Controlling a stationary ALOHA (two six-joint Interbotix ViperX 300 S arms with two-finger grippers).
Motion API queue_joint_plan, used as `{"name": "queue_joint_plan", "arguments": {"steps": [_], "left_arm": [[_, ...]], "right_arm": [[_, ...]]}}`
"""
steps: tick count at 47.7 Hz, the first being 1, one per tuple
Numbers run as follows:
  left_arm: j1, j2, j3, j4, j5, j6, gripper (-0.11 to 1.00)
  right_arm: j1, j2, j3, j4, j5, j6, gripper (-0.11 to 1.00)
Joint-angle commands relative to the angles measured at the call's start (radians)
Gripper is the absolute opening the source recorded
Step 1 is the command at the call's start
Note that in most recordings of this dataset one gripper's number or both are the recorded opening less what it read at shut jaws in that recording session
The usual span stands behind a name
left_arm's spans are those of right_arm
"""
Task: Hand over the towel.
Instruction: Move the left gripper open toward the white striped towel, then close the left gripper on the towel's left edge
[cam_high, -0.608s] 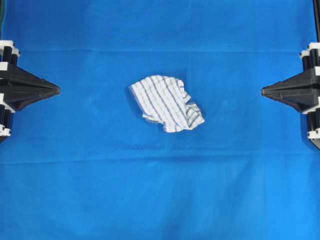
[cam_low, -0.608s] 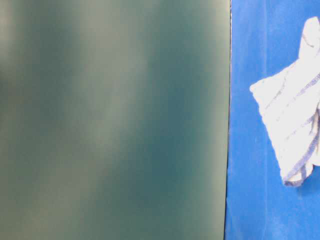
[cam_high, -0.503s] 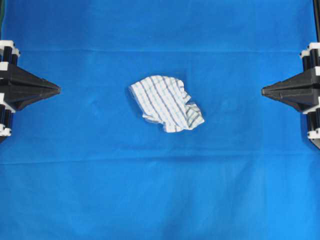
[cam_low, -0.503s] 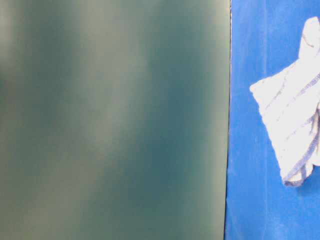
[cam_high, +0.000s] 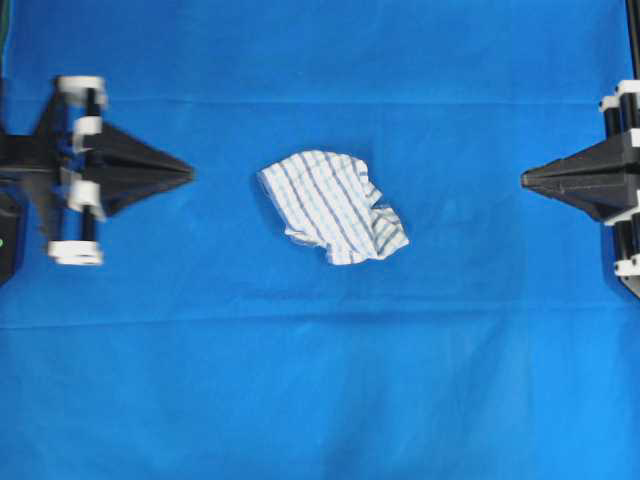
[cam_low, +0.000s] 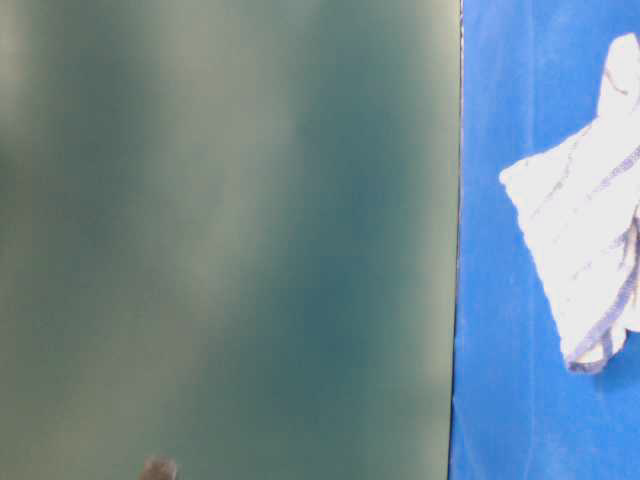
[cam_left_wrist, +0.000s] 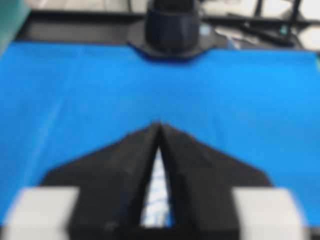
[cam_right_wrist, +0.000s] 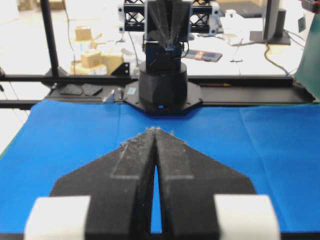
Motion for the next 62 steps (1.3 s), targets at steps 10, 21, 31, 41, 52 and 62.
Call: {"name": "queue_joint_plan", "arguments": {"steps": [10, 21, 31, 41, 52, 62], "left_arm": [[-0.005, 0.285, -0.213, -0.002, 0.080, 0.002, 0.76], [-0.005, 0.511, -0.397, -0.002, 0.268, 0.003, 0.92], [0.003, 0.718, -0.534, -0.002, 0.353, 0.005, 0.92], [0.006, 0.877, -0.597, -0.002, 0.370, 0.005, 0.92], [0.015, 0.916, -0.597, -0.002, 0.397, 0.003, 0.92], [0.014, 0.908, -0.607, 0.000, 0.428, 0.043, 0.82]], "right_arm": [[0.002, 0.026, -0.018, 0.002, 0.012, 0.005, 0.00], [0.002, 0.031, -0.017, 0.002, 0.046, 0.006, 0.00], [0.002, 0.040, -0.014, 0.002, 0.061, 0.006, 0.00], [0.002, 0.061, -0.009, 0.002, 0.063, 0.006, 0.00], [0.002, 0.072, -0.009, 0.002, 0.061, 0.006, 0.00], [0.002, 0.072, -0.009, 0.002, 0.061, 0.006, 0.00]]}}
